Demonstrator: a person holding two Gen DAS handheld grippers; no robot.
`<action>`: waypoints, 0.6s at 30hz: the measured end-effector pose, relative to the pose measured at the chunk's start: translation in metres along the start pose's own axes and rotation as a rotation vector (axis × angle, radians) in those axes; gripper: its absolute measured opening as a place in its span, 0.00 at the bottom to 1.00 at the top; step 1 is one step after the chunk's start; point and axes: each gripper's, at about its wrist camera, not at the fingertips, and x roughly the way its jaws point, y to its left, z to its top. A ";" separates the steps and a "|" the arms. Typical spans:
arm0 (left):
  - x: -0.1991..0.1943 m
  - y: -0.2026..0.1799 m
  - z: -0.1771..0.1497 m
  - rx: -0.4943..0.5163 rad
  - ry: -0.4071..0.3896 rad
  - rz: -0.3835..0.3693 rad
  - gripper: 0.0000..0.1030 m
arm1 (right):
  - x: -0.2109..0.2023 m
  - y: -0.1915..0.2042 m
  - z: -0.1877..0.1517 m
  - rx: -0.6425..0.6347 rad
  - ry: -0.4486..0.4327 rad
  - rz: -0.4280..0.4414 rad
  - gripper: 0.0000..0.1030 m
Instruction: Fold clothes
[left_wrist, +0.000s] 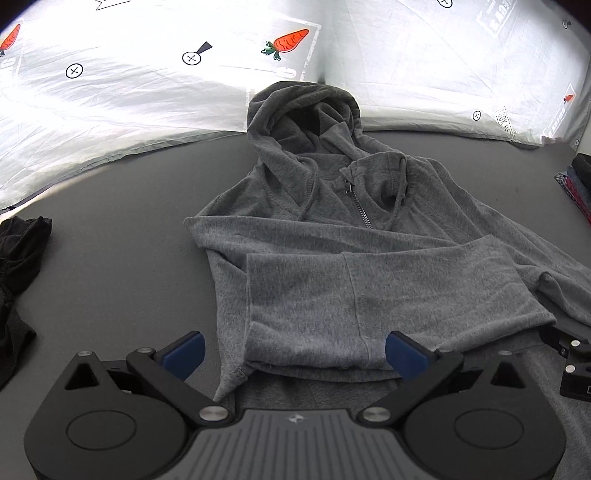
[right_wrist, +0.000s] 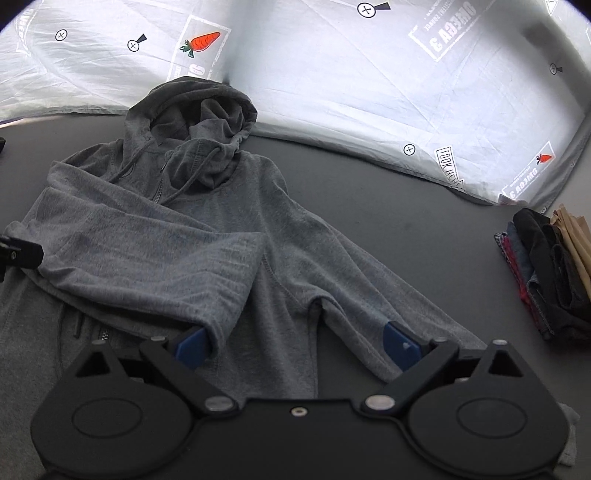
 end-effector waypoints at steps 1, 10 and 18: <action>-0.001 0.002 0.000 -0.017 0.001 -0.001 1.00 | -0.003 0.000 -0.001 0.011 -0.003 0.014 0.95; 0.012 0.031 0.010 -0.051 -0.007 0.037 1.00 | -0.012 -0.025 -0.001 0.256 -0.037 0.274 0.73; 0.033 0.052 0.024 -0.083 -0.004 0.089 0.99 | 0.077 -0.025 0.039 0.242 0.071 0.288 0.44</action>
